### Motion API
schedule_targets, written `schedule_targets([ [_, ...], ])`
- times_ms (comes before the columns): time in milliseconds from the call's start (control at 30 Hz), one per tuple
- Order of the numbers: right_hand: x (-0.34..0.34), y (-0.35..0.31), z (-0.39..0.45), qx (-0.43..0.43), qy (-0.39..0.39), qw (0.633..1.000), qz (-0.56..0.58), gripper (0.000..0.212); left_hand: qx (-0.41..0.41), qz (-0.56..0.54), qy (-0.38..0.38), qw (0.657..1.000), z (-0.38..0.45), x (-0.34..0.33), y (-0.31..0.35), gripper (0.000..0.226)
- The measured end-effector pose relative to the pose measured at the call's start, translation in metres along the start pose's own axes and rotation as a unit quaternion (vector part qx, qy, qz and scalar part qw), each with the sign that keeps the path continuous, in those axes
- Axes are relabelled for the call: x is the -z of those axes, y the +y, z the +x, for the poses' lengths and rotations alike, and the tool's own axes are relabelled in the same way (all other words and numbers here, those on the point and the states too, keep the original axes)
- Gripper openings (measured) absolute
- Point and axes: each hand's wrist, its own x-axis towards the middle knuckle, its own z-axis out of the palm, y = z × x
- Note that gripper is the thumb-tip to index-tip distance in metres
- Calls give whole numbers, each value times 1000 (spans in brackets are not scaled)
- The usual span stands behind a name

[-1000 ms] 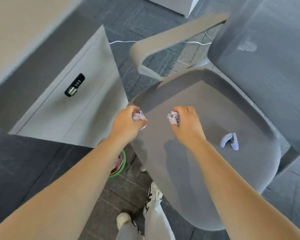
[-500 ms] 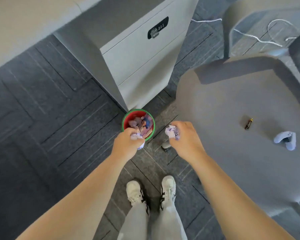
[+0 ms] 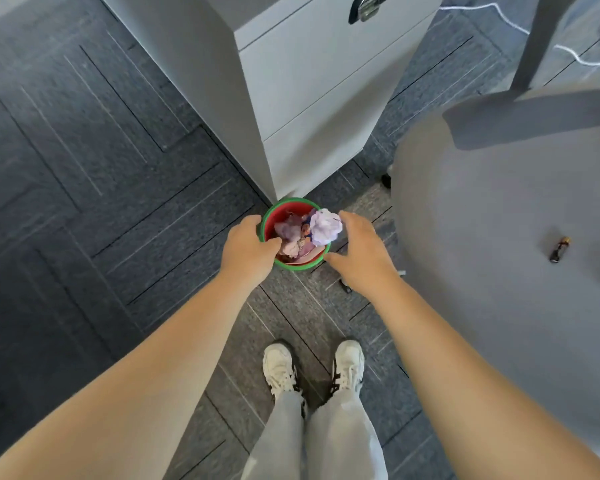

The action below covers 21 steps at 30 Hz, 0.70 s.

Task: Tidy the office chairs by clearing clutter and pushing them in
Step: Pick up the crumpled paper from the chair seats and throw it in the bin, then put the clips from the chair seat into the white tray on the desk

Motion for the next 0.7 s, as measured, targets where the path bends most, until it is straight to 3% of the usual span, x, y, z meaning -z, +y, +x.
schedule_targets([
  [167,15,1,-13,-8,26,999,-21,43,-3,23,-11,1000,-13,10,2,37],
  [367,75,33,-59,-68,81,994,5,42,-80,28,-62,994,-48,-10,68,14],
  [567,140,109,-99,-174,179,966,67,43,-191,104,-120,969,-76,-84,155,34],
  [700,167,172,-109,-255,233,935,81,48,-214,166,-168,948,-86,-157,195,39],
])
